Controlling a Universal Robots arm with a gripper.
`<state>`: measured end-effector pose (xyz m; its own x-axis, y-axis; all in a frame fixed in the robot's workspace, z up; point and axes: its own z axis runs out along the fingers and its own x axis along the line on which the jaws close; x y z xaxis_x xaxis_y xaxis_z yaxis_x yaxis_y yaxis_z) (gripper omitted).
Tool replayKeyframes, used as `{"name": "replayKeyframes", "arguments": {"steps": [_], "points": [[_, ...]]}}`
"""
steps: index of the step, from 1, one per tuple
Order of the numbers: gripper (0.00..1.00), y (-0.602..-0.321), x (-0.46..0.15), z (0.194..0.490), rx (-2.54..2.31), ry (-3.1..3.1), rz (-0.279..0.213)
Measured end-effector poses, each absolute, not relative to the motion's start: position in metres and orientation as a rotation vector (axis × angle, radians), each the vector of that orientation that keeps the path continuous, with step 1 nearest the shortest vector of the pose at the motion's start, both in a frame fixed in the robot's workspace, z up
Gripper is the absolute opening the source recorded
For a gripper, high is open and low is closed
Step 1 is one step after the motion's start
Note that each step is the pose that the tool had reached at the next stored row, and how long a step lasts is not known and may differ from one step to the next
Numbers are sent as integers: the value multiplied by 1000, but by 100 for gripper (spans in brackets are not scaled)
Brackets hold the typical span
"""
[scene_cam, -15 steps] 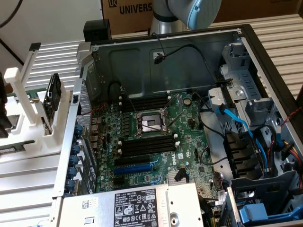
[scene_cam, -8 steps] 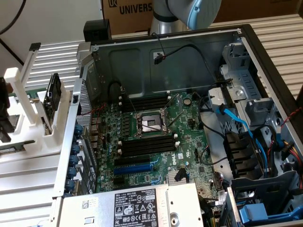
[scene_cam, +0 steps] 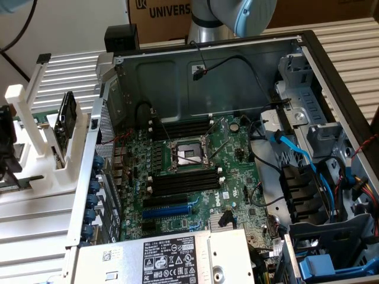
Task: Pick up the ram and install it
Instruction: 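Pick up the ram and move it above insertion slot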
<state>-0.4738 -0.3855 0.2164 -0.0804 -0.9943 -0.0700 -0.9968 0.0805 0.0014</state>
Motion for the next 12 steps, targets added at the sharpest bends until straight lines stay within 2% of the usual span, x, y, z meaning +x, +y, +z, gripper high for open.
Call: {"name": "replayKeyframes", "arguments": {"steps": [12], "points": [[31, -383, -474, 207, -2154, 2216, 78]]}}
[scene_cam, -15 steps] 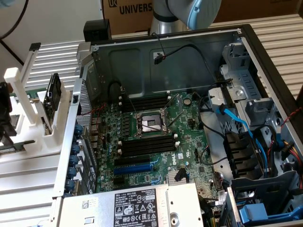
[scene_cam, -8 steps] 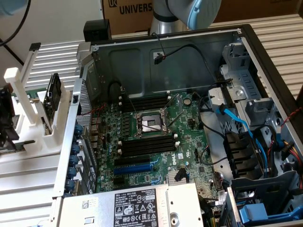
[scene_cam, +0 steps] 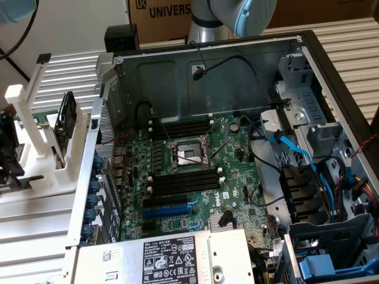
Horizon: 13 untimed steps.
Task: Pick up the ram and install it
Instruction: 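Pick up the ram and move it above insertion slot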
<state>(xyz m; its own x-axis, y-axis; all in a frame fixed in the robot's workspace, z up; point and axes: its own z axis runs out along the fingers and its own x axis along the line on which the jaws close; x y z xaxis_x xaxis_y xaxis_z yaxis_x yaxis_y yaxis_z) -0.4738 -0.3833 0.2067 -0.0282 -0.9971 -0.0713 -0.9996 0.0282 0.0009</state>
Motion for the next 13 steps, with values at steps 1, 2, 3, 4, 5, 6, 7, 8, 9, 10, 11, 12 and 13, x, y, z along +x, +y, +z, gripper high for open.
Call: {"name": "replayKeyframes", "arguments": {"steps": [1, 2, 3, 4, 5, 6, 7, 8, 9, 10, 11, 12, 13], "points": [[31, -383, -474, 206, -2157, 2212, 78], [31, -380, -474, 200, -2169, 2199, 80], [31, -380, -474, 199, -2169, 2199, 80], [31, -380, -474, 199, -2169, 2199, 80], [31, -380, -474, 198, -2169, 2199, 80], [31, -380, -474, 198, -2169, 2199, 80], [31, -380, -474, 198, -2169, 2199, 80], [31, -380, -474, 198, -2169, 2199, 80], [31, -380, -474, 198, -2169, 2199, 80], [31, -380, -474, 198, -2169, 2199, 79], [31, -380, -474, 198, -2169, 2199, 79], [31, -380, -474, 198, -2170, 2199, 79], [31, -380, -474, 198, -2170, 2199, 79]]}}
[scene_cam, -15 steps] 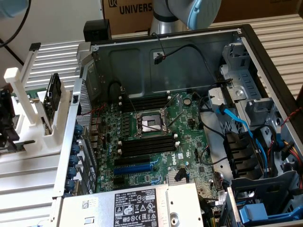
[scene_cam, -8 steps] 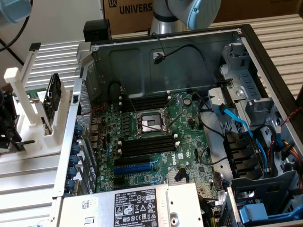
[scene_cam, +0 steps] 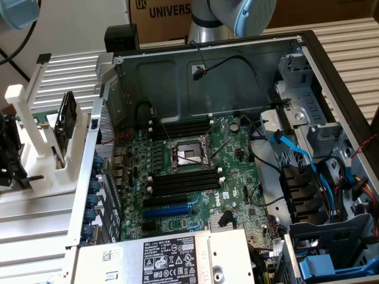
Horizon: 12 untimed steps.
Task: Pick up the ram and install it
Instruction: 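Pick up the ram and move it above insertion slot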
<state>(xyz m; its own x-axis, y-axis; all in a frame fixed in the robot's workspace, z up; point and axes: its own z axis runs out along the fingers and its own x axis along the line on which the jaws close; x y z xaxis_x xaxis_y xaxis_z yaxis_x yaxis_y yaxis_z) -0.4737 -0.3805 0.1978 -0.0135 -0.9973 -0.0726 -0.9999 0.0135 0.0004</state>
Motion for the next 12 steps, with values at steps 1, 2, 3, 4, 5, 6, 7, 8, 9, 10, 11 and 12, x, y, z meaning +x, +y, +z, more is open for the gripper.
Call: {"name": "replayKeyframes", "arguments": {"steps": [1, 2, 3, 4, 5, 6, 7, 8, 9, 10, 11, 12], "points": [[16, -380, -474, 198, -2170, 2199, 80], [16, -380, -474, 198, -2169, 2199, 79], [13, -380, -474, 198, -2170, 2199, 79], [13, -380, -474, 198, -2170, 2199, 79], [13, -380, -474, 198, -2170, 2199, 79], [13, -380, -474, 198, -2170, 2199, 79], [13, -380, -474, 198, -2170, 2199, 79], [13, -380, -474, 198, -2170, 2199, 79], [13, -380, -474, 198, -2170, 2199, 79], [13, -380, -474, 198, -2170, 2199, 79], [13, -380, -474, 200, -2170, 2200, 78], [13, -380, -474, 201, -2171, 2201, 75]]}}
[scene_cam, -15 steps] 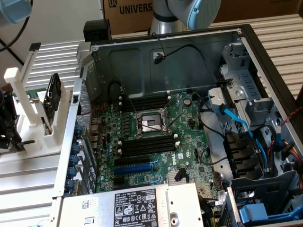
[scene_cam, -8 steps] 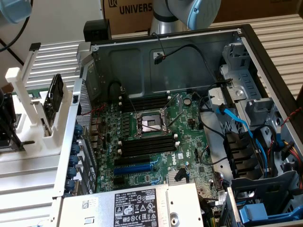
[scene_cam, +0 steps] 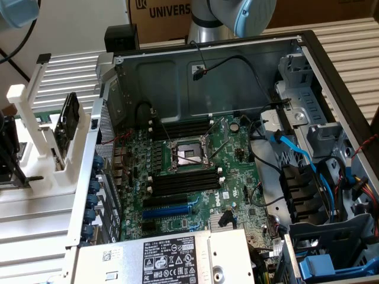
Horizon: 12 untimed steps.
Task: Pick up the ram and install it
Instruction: 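Pick up the ram and move it above insertion slot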
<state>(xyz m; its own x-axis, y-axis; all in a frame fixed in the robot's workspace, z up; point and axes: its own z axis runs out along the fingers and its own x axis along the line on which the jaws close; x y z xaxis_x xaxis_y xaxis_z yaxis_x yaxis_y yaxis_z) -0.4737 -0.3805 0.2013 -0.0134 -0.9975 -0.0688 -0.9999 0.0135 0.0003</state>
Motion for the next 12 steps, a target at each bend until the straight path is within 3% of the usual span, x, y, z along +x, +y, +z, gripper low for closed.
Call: {"name": "replayKeyframes", "arguments": {"steps": [12], "points": [[13, -378, -474, 247, -2192, 2232, 19]]}}
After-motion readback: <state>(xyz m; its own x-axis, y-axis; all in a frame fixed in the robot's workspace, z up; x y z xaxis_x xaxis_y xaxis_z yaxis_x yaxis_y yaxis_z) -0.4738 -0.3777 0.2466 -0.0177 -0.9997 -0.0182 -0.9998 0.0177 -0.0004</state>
